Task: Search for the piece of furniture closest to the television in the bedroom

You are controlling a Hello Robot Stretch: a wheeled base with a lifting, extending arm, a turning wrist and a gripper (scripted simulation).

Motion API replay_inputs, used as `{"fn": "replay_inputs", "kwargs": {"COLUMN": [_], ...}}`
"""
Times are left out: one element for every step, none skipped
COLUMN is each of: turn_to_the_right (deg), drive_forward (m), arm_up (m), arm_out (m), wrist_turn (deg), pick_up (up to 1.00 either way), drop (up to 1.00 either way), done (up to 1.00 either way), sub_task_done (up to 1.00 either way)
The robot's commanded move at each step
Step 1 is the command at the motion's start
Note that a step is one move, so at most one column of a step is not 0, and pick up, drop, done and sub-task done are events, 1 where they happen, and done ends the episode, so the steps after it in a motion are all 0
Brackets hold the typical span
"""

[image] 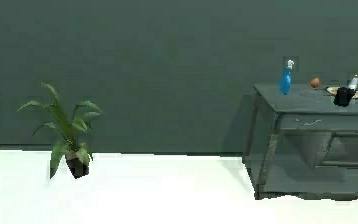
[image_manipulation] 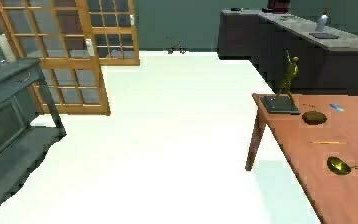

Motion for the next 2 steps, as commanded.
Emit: {"fn": "replay_inputs", "kwargs": {"turn_to_the_right": [45.0,39.0], "drive_forward": [0.0,0.0], "arm_up": [0.0,0.0], "arm_out": [0.0,0.0], "wrist_turn": [0.0,0.0], "pick_up": [0.0,0.0], "drop": [0.0,0.0], "done": [0.0,0.0], "sub_task_done": [0.0,0.0]}}
